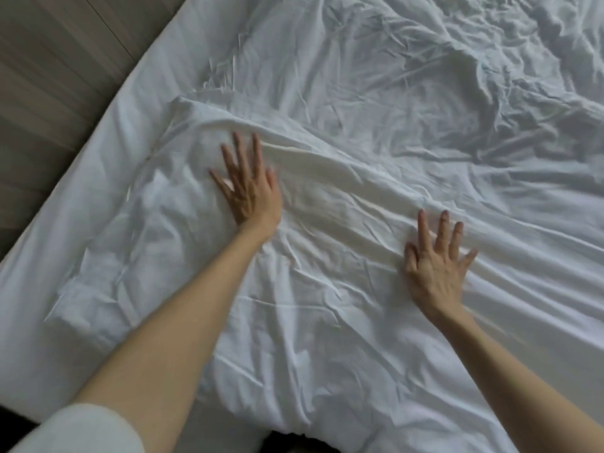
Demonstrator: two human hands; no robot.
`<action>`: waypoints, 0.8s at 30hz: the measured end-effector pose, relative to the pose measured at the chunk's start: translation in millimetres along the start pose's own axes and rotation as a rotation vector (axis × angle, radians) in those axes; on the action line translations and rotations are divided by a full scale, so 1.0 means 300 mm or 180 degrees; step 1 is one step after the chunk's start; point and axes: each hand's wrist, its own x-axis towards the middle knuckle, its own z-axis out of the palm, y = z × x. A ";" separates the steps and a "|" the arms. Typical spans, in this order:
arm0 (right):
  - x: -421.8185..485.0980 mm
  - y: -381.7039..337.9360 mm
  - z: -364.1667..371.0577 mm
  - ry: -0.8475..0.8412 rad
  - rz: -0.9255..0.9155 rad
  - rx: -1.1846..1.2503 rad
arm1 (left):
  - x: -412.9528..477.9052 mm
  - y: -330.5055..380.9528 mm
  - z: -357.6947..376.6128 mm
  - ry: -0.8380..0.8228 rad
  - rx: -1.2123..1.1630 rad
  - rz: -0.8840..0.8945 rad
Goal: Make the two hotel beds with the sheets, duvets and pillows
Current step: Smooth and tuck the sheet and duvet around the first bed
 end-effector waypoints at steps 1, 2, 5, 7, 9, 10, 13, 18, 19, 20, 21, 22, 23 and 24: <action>-0.007 -0.015 0.002 0.0058 -0.0058 0.0055 | -0.090 0.055 0.010 -0.0022 -0.0167 0.0240; -0.015 -0.028 0.003 0.0109 -0.0107 0.0112 | -0.196 0.113 0.030 -0.0089 -0.0324 0.0469; -0.054 0.002 0.009 0.0322 -0.0196 0.0257 | -0.542 0.287 0.094 -0.0521 -0.0643 0.0695; -0.084 0.075 0.015 0.0424 -0.0121 0.0321 | -0.707 0.326 0.126 -0.0756 -0.0427 0.0811; -0.116 0.172 0.017 0.0386 -0.0015 0.0356 | -0.753 0.271 0.145 -0.0927 -0.0271 0.0934; -0.137 0.216 0.019 0.0345 0.0013 0.0347 | -0.743 0.211 0.146 -0.0933 -0.0288 0.0924; -0.203 0.292 0.033 0.0182 -0.0036 0.0042 | -0.655 -0.037 0.124 -0.0592 -0.0075 0.0574; -0.283 0.283 0.092 -0.0143 -0.0192 -0.0265 | -0.483 -0.405 -0.002 -0.0195 0.0432 -0.0619; -0.300 0.271 0.108 -0.0193 -0.0204 -0.0238 | -0.475 -0.419 -0.025 -0.0239 0.0429 -0.0777; -0.320 0.260 0.125 -0.0225 -0.0212 -0.0221 | -0.482 -0.403 -0.040 -0.0276 0.0406 -0.0853; -0.344 0.254 0.141 -0.0286 -0.0205 -0.0194 | -0.505 -0.359 -0.047 -0.0302 0.0354 -0.0818; -0.377 0.257 0.159 -0.0397 -0.0181 -0.0159 | -0.544 -0.293 -0.049 -0.0341 0.0274 -0.0652; -0.416 0.269 0.177 -0.0520 -0.0162 -0.0140 | -0.597 -0.211 -0.039 -0.0398 0.0202 -0.0352; -0.460 0.294 0.196 -0.0624 -0.0166 -0.0170 | -0.663 -0.117 -0.022 -0.0478 0.0155 0.0036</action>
